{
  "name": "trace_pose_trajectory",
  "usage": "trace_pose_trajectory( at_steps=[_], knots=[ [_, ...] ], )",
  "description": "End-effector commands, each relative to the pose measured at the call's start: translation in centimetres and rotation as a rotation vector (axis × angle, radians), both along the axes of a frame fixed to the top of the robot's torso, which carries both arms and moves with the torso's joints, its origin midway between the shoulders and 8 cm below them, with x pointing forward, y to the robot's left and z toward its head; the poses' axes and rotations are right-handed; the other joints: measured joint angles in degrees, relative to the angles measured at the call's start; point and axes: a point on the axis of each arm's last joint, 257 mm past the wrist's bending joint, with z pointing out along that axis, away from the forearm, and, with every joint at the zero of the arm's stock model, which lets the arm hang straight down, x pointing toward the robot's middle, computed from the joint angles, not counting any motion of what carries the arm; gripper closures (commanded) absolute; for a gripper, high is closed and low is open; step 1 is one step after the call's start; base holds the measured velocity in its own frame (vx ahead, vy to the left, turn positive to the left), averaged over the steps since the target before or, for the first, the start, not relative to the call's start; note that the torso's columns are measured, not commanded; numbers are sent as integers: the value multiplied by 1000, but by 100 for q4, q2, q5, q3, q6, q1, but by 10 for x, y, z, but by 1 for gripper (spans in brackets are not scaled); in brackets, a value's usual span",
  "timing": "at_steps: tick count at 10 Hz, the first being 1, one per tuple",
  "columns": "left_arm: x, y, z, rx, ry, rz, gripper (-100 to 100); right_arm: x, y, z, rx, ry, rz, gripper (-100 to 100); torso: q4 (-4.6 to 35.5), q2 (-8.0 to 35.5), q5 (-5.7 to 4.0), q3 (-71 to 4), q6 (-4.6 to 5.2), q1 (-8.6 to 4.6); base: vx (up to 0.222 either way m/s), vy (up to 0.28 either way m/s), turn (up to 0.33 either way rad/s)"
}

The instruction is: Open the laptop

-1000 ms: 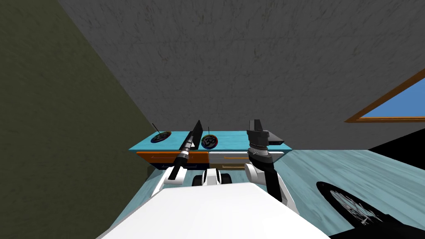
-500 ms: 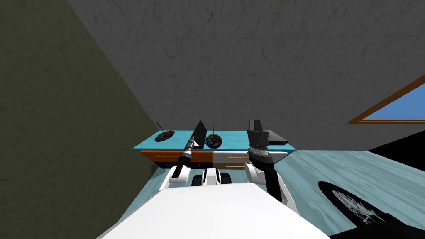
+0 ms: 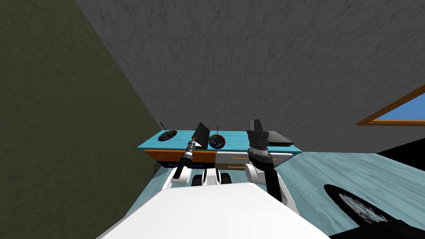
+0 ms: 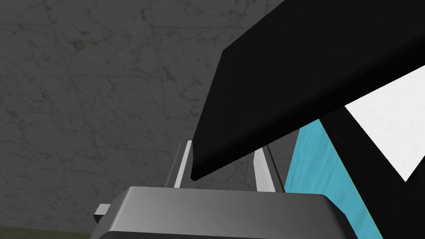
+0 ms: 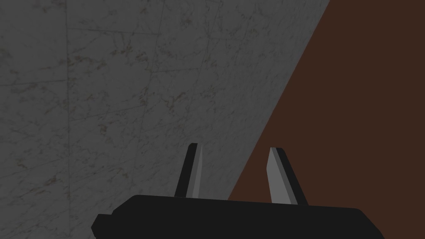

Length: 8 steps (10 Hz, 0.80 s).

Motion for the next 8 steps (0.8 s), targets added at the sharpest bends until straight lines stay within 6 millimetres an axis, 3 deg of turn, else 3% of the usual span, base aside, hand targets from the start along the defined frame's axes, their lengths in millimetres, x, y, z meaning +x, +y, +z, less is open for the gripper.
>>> trace_pose_trajectory(
  at_steps=[1, 4, 5, 6, 8],
  knots=[
    [-1, -3, -8, -116, -3, -8, 100, 0, 0, 0, 0, 0, 0, 0, 1, 0, -1, 0, -1, -1, 8, 64, 31],
    [-2, -4, -20, -242, 3, -10, 100, 0, 0, 0, 0, 0, 0, 0, 2, 2, -1, 1, 0, -1, 3, 61, 29],
    [-2, -3, -21, -211, 10, -9, 100, 0, 0, 0, 0, 0, 0, 0, 2, -1, -1, 0, -1, 0, 5, 28, 5],
    [-2, -3, -12, -218, 12, -8, -100, 0, 0, 0, 0, 0, 0, 0, 2, 0, -3, -1, 1, -11, 4, 9, 0],
    [-3, -3, -1, -218, 12, -8, -100, 0, 0, 0, 0, 0, 0, 0, -8, -8, -2, -4, 1, -8, 0, 0, 0]
  ],
)
